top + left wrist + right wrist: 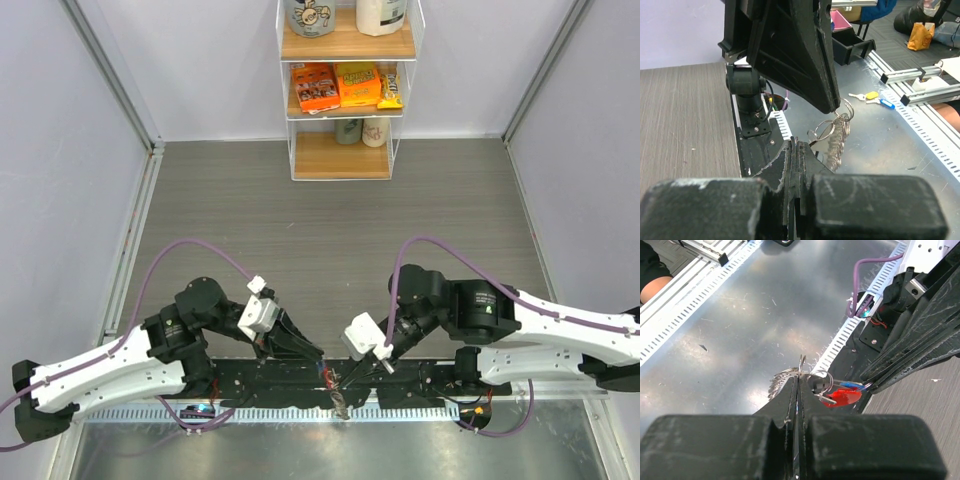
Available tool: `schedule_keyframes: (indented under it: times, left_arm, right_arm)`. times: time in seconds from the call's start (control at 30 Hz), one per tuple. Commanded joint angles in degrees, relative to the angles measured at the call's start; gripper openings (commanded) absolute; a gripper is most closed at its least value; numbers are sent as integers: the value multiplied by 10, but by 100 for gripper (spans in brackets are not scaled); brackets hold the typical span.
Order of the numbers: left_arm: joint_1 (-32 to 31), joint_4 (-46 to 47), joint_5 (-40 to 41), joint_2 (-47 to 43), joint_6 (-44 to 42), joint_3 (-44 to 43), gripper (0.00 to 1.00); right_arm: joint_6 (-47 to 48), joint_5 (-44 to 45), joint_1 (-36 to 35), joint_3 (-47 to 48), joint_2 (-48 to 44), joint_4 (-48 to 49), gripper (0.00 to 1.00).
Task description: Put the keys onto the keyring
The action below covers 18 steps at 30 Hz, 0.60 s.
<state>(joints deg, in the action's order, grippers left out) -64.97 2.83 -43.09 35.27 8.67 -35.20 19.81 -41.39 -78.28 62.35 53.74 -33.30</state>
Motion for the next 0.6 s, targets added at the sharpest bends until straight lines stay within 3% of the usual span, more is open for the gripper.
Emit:
schedule_keyframes:
  times: [0.0, 0.57]
  left_arm:
    - [-5, 36, -27, -8, -12, -17, 0]
    - [-12, 38, -53, -42, -17, -4, 0]
  right_arm:
    - [23, -31, -2, 43, 18, -6, 5]
    - [-8, -10, -1, 69, 61, 26, 6]
